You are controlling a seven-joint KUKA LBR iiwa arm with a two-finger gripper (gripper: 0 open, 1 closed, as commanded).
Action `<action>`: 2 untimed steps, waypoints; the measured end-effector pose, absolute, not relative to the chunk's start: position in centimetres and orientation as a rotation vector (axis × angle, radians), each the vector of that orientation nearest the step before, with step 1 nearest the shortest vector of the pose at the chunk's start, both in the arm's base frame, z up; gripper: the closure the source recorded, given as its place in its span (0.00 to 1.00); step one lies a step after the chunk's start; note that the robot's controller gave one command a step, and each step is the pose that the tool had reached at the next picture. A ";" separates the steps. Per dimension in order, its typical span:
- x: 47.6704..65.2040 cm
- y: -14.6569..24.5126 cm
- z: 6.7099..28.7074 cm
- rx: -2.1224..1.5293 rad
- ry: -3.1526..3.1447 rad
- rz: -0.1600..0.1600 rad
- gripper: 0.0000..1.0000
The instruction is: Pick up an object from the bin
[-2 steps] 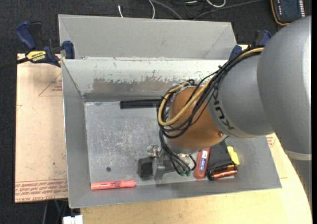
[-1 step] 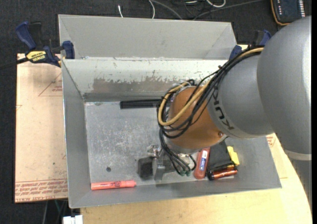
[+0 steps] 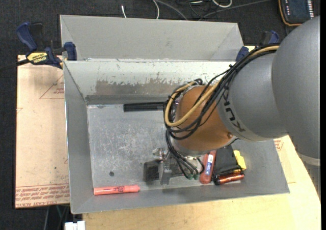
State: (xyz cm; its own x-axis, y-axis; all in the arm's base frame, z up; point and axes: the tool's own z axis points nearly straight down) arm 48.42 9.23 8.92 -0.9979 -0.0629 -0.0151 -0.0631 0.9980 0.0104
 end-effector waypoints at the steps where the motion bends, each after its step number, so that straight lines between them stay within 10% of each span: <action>1: 48.5 9.2 10.2 -0.098 3.123 0.018 1.00; 2: 48.4 9.2 12.7 -0.098 3.128 0.017 1.00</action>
Offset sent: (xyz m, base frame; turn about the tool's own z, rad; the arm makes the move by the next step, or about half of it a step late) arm 0.0007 0.0000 0.0587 -0.0002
